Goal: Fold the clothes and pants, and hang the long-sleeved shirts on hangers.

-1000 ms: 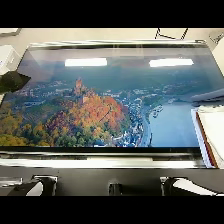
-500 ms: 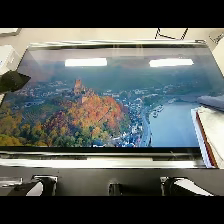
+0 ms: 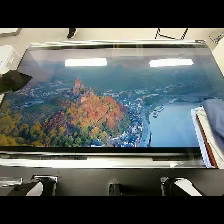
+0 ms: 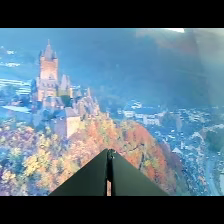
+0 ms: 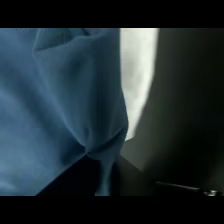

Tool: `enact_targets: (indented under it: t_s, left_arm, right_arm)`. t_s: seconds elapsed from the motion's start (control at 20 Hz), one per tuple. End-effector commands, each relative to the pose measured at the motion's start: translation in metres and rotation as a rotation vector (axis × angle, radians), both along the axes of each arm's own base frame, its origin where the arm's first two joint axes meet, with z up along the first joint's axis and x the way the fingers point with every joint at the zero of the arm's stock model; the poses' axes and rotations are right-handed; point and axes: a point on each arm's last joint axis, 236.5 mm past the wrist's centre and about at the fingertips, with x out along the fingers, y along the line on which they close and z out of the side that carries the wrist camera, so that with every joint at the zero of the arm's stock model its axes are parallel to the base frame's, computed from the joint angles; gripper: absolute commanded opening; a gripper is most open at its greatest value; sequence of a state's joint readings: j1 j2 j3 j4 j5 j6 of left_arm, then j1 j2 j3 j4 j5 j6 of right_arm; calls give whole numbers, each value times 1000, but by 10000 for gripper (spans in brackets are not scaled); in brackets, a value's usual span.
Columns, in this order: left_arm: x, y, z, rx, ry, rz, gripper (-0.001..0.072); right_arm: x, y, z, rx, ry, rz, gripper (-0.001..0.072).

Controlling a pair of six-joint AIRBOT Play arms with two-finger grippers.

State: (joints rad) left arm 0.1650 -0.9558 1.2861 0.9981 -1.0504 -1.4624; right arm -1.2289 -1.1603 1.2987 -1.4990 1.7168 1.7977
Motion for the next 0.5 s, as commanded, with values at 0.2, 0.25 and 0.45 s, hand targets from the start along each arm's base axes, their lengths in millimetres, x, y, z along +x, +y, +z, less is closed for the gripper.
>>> enact_targets:
  t_s: [0.2, 0.25, 0.45]
  left_arm:
    - [0, -4, 3, -24, -5, -5, 23]
    - [1, -4, 5, -29, -13, -2, 23]
    - [17, -9, 45, -42, -163, 13, 21]
  right_arm:
    - [-22, -2, -59, -24, 88, -9, 483]
    - [-15, -10, -52, -55, 60, 20, 647]
    - [82, -88, 85, -510, -340, 170, 672]
